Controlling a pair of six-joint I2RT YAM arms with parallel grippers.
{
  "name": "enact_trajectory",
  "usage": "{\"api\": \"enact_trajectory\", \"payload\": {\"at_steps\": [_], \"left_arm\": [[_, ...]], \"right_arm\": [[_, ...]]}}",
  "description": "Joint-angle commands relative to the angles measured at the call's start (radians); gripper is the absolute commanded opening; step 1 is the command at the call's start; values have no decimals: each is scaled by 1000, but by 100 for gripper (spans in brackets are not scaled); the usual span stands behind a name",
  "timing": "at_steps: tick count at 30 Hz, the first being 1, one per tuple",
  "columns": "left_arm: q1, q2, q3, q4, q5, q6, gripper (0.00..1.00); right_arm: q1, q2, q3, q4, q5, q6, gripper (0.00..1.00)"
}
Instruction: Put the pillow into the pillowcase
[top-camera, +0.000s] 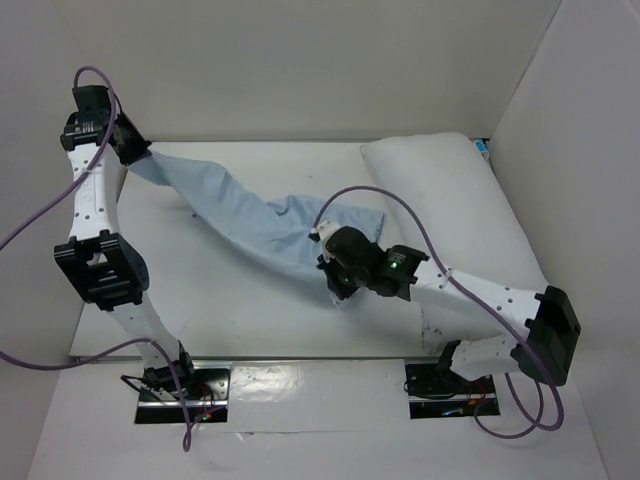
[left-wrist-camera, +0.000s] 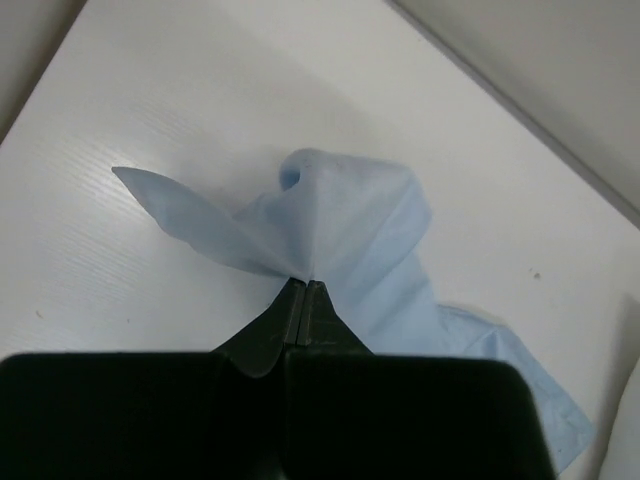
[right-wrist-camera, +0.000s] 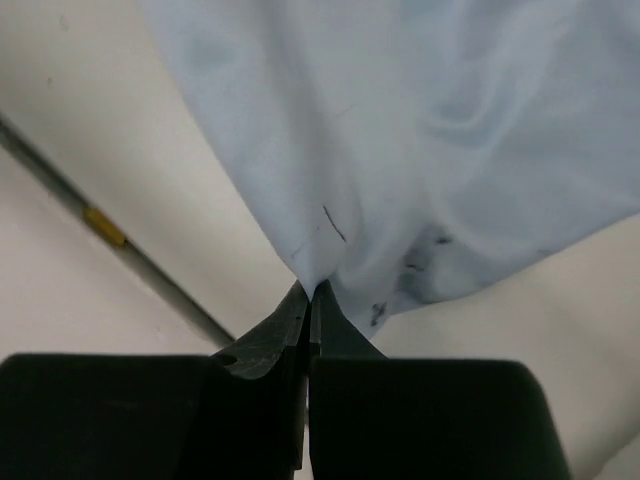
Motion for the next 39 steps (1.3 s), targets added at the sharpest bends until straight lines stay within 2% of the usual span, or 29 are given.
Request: {"api": "enact_trajectory", "payload": {"at_steps": [1,4,5,7,8,9,11,12,13,14,15,17,21,23,25,29,33,34,37,38,39], "left_arm": [[-4,-9,137,-1,13,28,0],[-27,28,205,10,62,28,0],[-42,83,293,10,71,28,0],[-76,152,396,10,120,16,0],[-88,190,512,10,137,16,0],[-99,256,565,31,161,-7,0],[-99,270,575,128,319,-44,0],[-99,252,550,245,360,-87,0],[-99,219,518,295,416,-115,0],[-99,206,518,326,427,-115,0],[-87,197,535,346,436,-125,0],[-55,169,552,373,485,-145,0],[31,61,426,446,577,-230,0],[57,16,380,437,588,-221,0],[88,-71,267,414,599,-187,0],[123,-231,43,313,469,-101,0],[151,-277,-108,143,279,-26,1],[151,-277,-123,101,170,-26,6],[151,-227,-155,3,89,-4,43],[151,-217,-168,-16,68,-4,53],[151,-217,-168,-30,50,-4,69]], "right_arm": [[-74,-52,124,10,131,-47,0],[-244,4,296,-2,175,-110,0],[-335,23,392,-2,175,-145,0],[-428,58,480,48,175,-173,0],[-469,94,528,68,188,-173,0],[-535,110,615,114,223,-164,0],[-574,119,665,177,286,-130,0],[-604,92,656,264,258,-130,0],[-605,36,598,310,236,-130,0],[-605,3,597,350,206,-130,0],[-605,-28,527,394,154,-139,0],[-605,-84,461,395,100,-150,0],[-553,-198,318,291,-40,-150,0],[-494,-232,220,231,-77,-130,0],[-447,-273,110,211,-111,-92,0],[-265,-261,-39,185,-190,-14,0],[-90,-136,-197,270,-238,84,0],[-59,-82,-225,307,-238,107,0],[62,4,-268,395,-212,180,1],[82,73,-256,395,-200,180,27],[111,105,-207,345,-200,180,41]]}}
